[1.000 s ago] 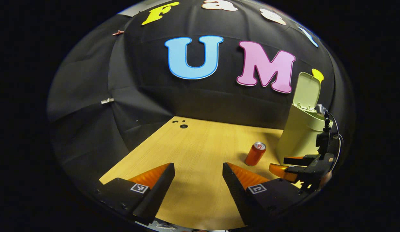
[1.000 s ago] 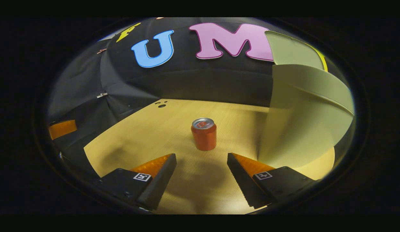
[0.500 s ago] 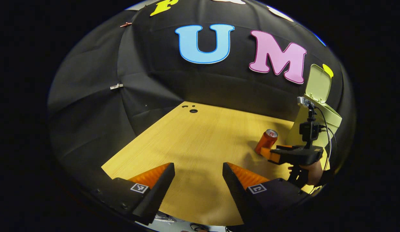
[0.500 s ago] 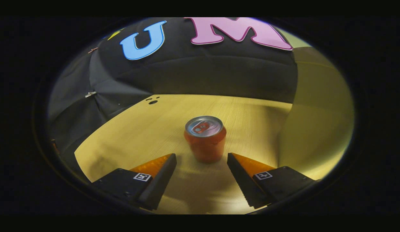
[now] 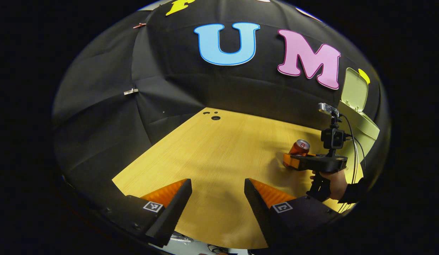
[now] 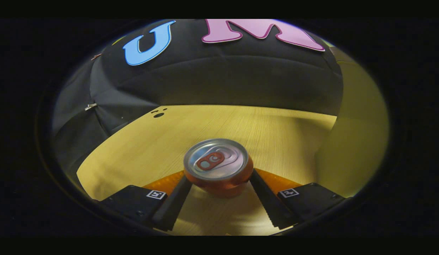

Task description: Press the lid of the desktop garbage bin to open it, pick up the crumpled paper on the desktop and throw it into the bin, then pick up the pop can on the desktop and drop it into the bin, and finally close the garbage bin lid.

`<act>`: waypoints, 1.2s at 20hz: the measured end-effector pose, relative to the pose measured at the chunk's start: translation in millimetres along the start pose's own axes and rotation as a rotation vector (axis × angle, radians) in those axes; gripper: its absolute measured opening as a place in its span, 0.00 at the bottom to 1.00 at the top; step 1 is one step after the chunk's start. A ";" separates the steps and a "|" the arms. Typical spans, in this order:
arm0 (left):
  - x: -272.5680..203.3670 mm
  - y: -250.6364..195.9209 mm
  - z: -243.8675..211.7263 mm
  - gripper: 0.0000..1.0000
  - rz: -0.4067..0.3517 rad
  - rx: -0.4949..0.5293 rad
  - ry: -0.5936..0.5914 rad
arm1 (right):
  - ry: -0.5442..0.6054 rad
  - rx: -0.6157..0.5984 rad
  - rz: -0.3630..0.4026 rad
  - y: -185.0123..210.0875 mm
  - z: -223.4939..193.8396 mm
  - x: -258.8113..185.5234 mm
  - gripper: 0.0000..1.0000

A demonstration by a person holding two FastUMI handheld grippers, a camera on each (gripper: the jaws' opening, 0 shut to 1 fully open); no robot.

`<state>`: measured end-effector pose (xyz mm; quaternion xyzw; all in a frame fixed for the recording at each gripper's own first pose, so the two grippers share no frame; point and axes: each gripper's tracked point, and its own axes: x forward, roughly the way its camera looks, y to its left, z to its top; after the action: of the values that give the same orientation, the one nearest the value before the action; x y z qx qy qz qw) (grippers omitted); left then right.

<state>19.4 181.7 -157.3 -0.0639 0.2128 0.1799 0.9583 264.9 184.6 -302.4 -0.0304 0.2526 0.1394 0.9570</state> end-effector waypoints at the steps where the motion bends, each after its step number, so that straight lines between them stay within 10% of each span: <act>1: -1.0 -1.4 -1.7 0.96 -0.001 0.004 0.002 | -0.005 -0.001 0.001 -0.4 1.2 1.9 0.99; 12: -13.6 -15.4 -9.3 0.96 -0.026 0.053 0.009 | -0.039 -0.068 0.071 18.6 18.6 -6.9 0.80; 24: -40.7 -20.4 -4.0 0.96 -0.083 0.060 -0.035 | -0.130 -0.091 0.124 35.9 85.0 -95.2 0.84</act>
<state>-9.0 149.1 -142.5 -0.0406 0.1985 0.1347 0.9700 215.8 206.1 -181.2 -0.0490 0.1846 0.2113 0.9586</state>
